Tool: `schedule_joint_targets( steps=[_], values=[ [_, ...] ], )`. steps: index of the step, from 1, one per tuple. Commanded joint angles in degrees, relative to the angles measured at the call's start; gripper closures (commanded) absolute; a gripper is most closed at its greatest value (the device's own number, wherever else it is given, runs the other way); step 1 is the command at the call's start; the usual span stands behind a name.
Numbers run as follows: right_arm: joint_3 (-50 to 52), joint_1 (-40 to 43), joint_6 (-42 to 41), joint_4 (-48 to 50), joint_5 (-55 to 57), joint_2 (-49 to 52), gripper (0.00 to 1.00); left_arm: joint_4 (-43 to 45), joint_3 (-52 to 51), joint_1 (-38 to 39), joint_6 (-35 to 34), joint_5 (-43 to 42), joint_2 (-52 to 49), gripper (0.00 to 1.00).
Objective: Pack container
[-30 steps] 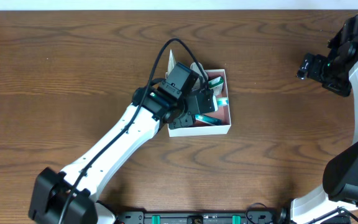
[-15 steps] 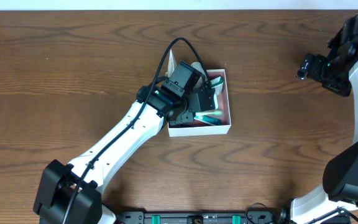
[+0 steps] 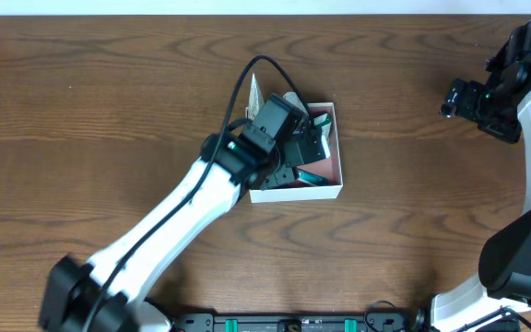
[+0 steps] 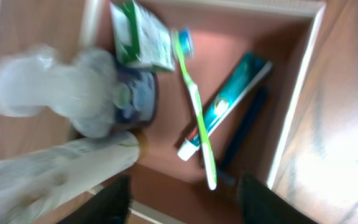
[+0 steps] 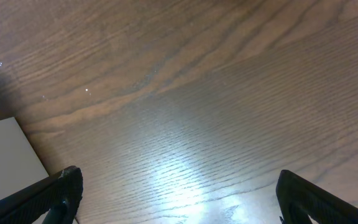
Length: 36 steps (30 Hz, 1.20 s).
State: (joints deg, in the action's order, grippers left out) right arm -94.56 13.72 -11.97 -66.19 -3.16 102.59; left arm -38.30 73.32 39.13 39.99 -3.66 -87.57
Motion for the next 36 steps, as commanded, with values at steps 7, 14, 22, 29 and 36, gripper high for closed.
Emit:
schedule_joint_targets(
  steps=[7, 14, 22, 29, 36],
  values=[
    [-0.98, 0.26, -0.22, -0.04, 0.15, -0.94, 0.01, -5.53, 0.15, 1.03, -25.99, 0.31, 19.65, 0.02],
    [-0.98, 0.26, -0.22, -0.04, 0.15, -0.94, 0.01, -14.43, 0.15, 1.03, -27.06, 0.28, 29.83, 0.02],
    [-0.98, 0.26, -0.22, -0.04, 0.15, -0.94, 0.01, -27.96, 0.15, 1.01, -31.93, 2.75, 37.27, 0.02],
    [-0.98, 0.26, -0.22, -0.04, 0.17, -0.94, 0.01, -28.83, 0.04, 1.01, -39.08, 7.02, 44.92, 0.02],
    [-0.98, 0.26, -0.22, -0.04, 0.15, -0.94, 0.01, -24.63, -3.41, -4.57, -39.23, 7.13, 51.34, 0.02]
  ],
)
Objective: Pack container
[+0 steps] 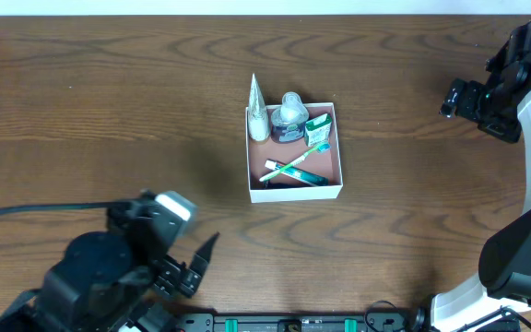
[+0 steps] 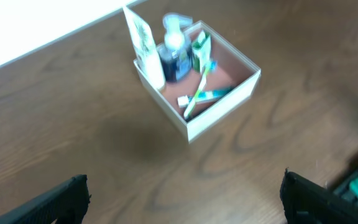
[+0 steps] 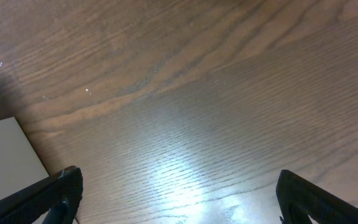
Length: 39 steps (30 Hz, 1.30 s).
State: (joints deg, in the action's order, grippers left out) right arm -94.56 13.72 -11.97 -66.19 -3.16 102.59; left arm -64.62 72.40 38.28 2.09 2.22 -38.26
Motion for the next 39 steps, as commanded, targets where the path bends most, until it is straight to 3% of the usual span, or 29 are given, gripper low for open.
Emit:
schedule_joint_targets(
  steps=[1, 10, 17, 22, 39],
  values=[
    [-0.98, 0.26, -0.22, -0.04, 0.15, -0.96, 0.01, 3.69, -3.89, -5.77, -1.31, 1.27, 3.28, 0.02],
    [-0.98, 0.26, -0.22, -0.04, 0.15, -0.94, 0.01, 29.57, -26.86, -22.62, -1.36, -3.56, 18.84, 0.02],
    [-0.98, 0.26, -0.22, -0.04, 0.15, -0.94, 0.01, 54.12, -46.40, -28.11, -1.36, -9.79, 26.88, 0.02],
    [-0.98, 0.26, -0.22, -0.04, 0.15, -0.94, 0.01, 66.36, -56.46, -29.77, -2.01, -10.84, 29.73, 0.02],
    [-0.98, 0.26, -0.22, -0.04, 0.15, -0.94, 0.01, 69.02, -67.67, -29.88, -2.84, -10.78, 37.51, 0.02]
  ],
)
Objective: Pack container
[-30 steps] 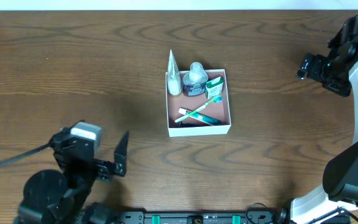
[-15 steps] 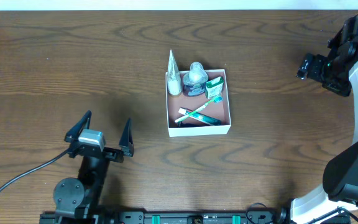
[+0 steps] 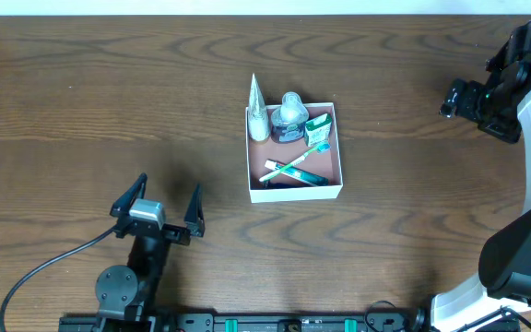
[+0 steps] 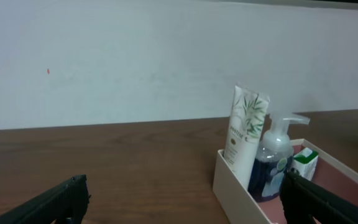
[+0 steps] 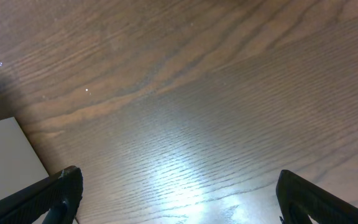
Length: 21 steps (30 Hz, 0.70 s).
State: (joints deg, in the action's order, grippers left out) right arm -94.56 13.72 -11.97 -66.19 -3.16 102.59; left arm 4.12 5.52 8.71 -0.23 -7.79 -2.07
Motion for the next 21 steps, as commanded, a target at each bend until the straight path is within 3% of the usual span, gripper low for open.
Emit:
schedule_joint_targets(
  steps=[1, 12, 21],
  values=[
    [-0.98, 0.26, -0.22, -0.04, 0.15, -0.94, 0.01, 0.31, -1.20, -0.39, -0.52, -0.76, 1.66, 0.02],
    [-0.98, 0.26, -0.22, -0.04, 0.15, -0.94, 0.01, -1.14, -5.29, -6.05, -7.45, -0.81, 1.99, 0.02],
    [-0.98, 0.26, -0.22, -0.04, 0.15, -0.94, 0.01, -7.69, -5.29, -7.41, -7.34, -0.17, 1.99, 0.02]
  ],
)
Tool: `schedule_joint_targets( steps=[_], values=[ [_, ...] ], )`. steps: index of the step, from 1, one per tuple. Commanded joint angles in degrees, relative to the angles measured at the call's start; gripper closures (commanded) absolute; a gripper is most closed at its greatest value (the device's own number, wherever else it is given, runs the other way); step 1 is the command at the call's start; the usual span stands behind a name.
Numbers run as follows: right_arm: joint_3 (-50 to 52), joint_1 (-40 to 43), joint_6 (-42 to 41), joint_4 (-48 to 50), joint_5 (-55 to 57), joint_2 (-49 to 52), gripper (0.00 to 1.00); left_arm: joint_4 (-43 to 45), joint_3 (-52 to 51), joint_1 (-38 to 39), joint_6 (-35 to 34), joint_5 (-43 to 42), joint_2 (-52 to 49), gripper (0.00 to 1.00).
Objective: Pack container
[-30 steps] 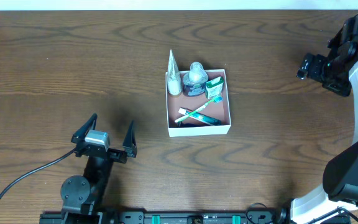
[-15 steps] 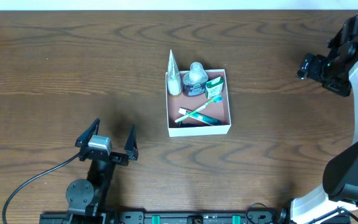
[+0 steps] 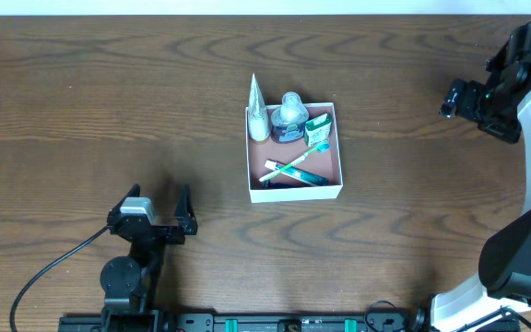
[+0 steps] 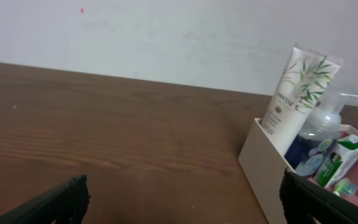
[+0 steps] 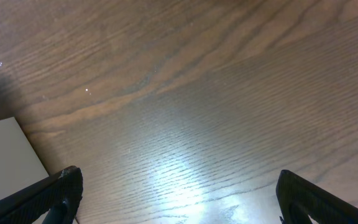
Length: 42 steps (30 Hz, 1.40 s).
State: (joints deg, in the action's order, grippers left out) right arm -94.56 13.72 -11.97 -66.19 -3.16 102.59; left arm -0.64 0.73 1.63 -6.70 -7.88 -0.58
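The container, a white box [image 3: 295, 193] with a pink floor, sits mid-table. It holds a white tube [image 3: 257, 111], a pump bottle [image 3: 289, 118], a small green carton [image 3: 318, 125], a green toothbrush [image 3: 295, 164] and a toothpaste tube [image 3: 300, 175]. My left gripper [image 3: 151, 208] rests low near the front edge, well left of the box, open and empty. Its wrist view looks across the wood at the box wall [image 4: 263, 165], the tube [image 4: 294, 99] and the bottle [image 4: 319, 137]. My right gripper [image 3: 457, 97] is far right, open [image 5: 179, 196] over bare wood.
A black cable [image 3: 49, 267] trails from the left arm toward the front left. A white surface corner [image 5: 5, 155] shows at the left of the right wrist view. The wall [image 4: 166, 31] stands behind the table.
My left gripper has shifted slightly left near the front edge, and its view now looks a little lower across the table. The box, its contents and the right arm are unchanged.
My left gripper first hung open right over the box, with the items inside it. Then it was back at the front left, away from the box. After that it sat low near the front edge facing the box, where it still is. The right arm never moved.
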Motion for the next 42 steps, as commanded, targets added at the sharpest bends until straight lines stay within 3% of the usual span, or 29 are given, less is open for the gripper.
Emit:
schedule_joint_targets(
  steps=[1, 42],
  values=[
    [-0.98, 0.26, -0.22, -0.04, 0.15, -0.94, 0.01, -2.95, -0.50, -0.33, -0.90, -0.09, 0.50, 0.02],
    [-0.98, -0.35, -0.22, -0.04, 0.17, -3.82, 0.01, -2.75, -0.50, -0.33, -0.90, -0.09, 0.28, 0.02]
  ],
)
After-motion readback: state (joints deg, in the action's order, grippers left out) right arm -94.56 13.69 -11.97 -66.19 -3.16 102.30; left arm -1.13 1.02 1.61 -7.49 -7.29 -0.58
